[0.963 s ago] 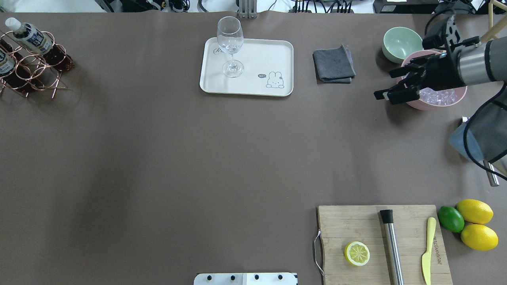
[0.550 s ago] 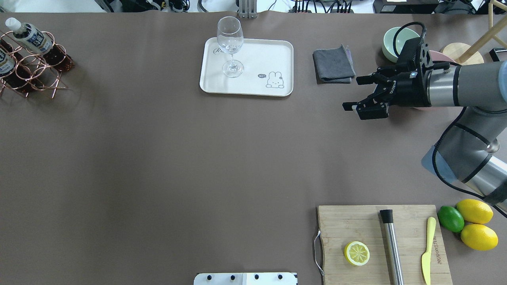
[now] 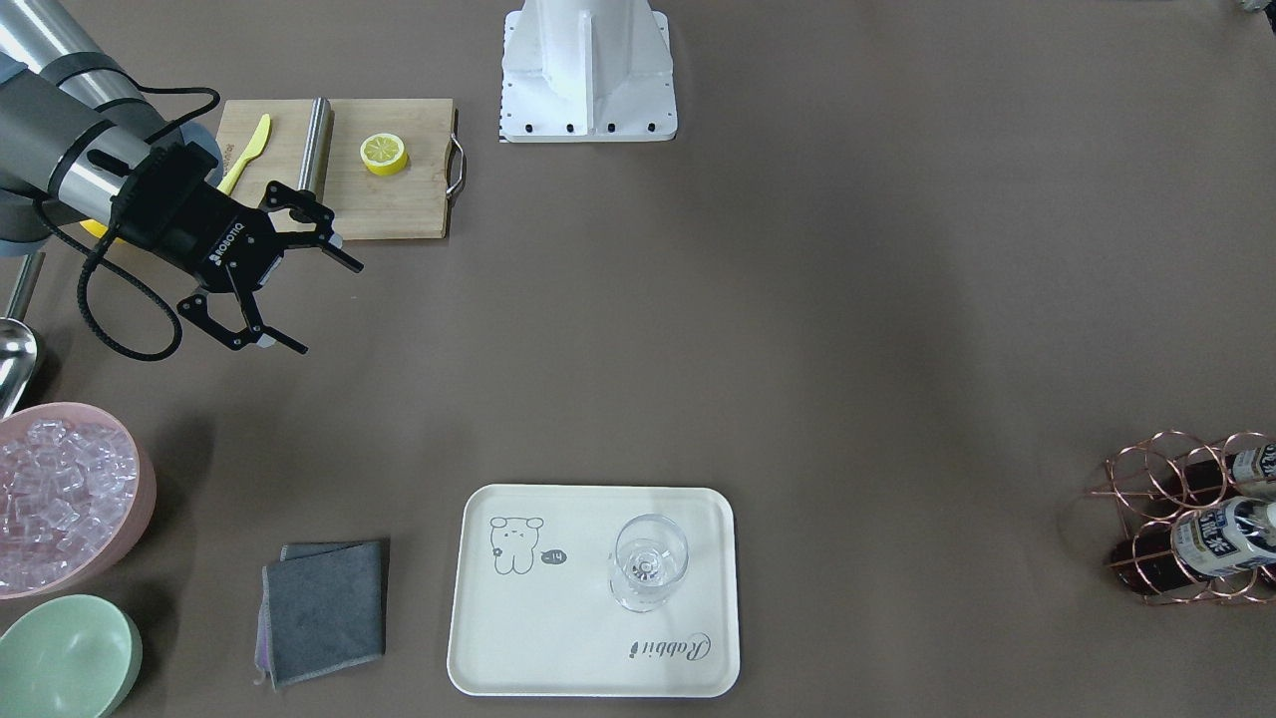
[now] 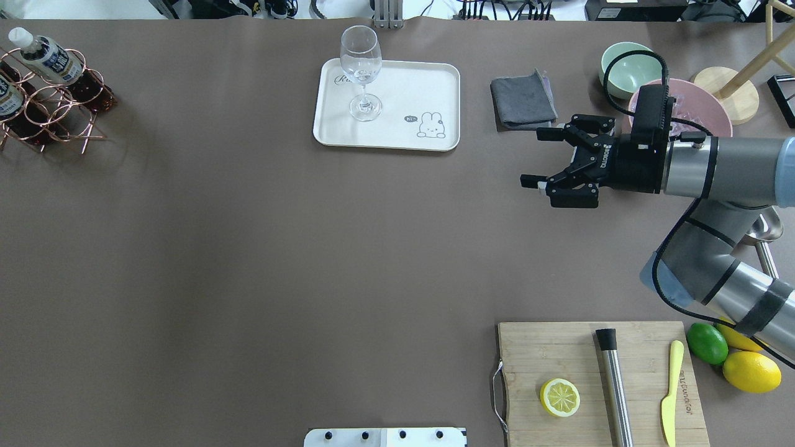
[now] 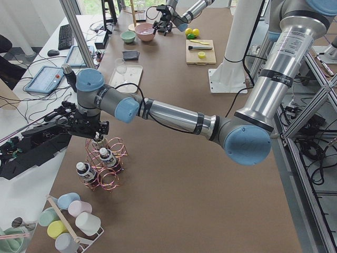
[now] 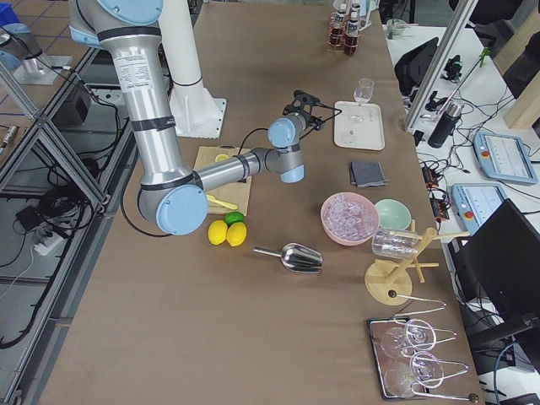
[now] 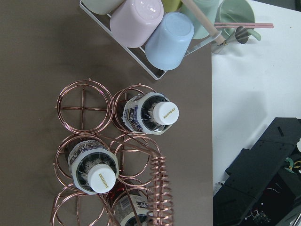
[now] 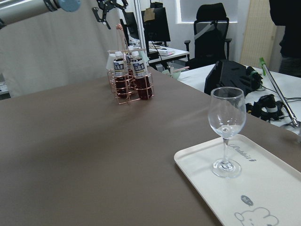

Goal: Take tea from basket to plate

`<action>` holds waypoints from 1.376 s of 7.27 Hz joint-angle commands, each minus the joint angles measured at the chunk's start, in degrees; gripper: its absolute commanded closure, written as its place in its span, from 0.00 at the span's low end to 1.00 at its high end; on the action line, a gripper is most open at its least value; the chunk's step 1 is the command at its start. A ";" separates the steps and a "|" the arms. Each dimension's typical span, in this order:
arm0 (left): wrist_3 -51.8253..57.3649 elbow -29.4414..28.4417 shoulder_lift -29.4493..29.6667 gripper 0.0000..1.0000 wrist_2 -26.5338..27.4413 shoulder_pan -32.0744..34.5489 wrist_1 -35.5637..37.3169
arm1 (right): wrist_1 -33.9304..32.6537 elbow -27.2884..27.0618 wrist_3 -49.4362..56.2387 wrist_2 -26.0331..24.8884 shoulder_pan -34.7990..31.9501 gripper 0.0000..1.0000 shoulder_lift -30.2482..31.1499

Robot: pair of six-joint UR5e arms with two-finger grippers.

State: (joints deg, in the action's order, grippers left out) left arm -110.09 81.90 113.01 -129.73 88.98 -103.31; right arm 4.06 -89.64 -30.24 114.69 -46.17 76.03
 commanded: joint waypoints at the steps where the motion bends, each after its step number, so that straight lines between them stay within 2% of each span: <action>1: 0.31 -1.21 -1.55 0.09 0.89 -0.92 -2.93 | 6.48 0.35 4.71 -1.13 2.49 0.00 -1.06; 2: 0.14 -0.87 -2.26 0.30 0.71 -0.74 -4.16 | 6.31 0.87 12.67 -1.31 2.40 0.00 -1.33; 3: 0.05 -0.78 -2.10 0.70 0.54 -0.57 -4.18 | 6.48 0.18 12.49 -0.79 2.31 0.00 -0.63; 4: -0.21 -0.60 -1.49 1.00 0.45 -0.57 -4.09 | 6.40 0.34 12.31 -0.87 2.39 0.00 -0.62; 6: -0.30 1.58 -1.30 1.00 0.45 0.13 -3.48 | 6.40 0.52 8.89 -0.78 3.27 0.00 -1.32; 7: -0.39 4.55 -1.83 1.00 0.45 1.18 -2.78 | 6.40 0.61 8.88 -0.78 3.27 0.00 -1.41; 8: -0.39 11.28 -3.22 1.00 -0.34 1.71 2.28 | 6.22 0.70 8.79 -0.78 3.71 0.00 -1.50; 9: -0.47 20.92 -6.98 1.00 -0.26 1.55 6.50 | 6.13 0.78 8.88 -0.87 4.32 0.00 -2.29; 10: -5.78 30.16 -11.89 1.00 -0.17 0.15 6.72 | 6.22 0.70 8.88 -1.04 4.42 0.00 -2.29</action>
State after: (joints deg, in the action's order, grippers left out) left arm -110.80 97.28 107.84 -129.87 90.36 -99.80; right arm 10.27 -88.93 -21.34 113.85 -42.23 74.15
